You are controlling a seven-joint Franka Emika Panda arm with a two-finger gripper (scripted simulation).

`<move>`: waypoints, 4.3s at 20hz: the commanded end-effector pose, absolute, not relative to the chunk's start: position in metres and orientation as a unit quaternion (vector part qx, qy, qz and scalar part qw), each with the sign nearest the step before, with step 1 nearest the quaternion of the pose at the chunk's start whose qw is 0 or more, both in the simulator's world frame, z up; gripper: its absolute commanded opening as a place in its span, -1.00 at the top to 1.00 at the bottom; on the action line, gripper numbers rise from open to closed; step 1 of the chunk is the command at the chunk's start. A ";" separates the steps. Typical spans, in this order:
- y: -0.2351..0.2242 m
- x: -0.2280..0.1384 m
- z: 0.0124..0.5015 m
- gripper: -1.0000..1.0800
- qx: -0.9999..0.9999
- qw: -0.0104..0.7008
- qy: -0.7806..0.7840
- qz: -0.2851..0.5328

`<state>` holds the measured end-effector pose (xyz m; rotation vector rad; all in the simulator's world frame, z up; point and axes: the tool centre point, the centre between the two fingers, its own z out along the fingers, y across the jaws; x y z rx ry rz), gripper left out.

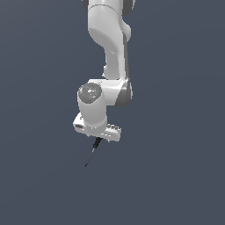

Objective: Pick up the object and move it to a goal position.

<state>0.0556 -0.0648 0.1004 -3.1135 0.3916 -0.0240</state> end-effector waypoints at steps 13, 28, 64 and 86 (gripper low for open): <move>-0.092 0.064 0.066 -0.92 -0.984 0.000 0.179 0.000; -0.092 0.064 0.015 -0.92 -0.983 0.000 0.181 0.000; -0.102 0.090 0.181 1.00 -0.983 0.000 0.181 0.000; -0.111 0.120 0.336 1.00 -0.984 0.000 0.181 0.000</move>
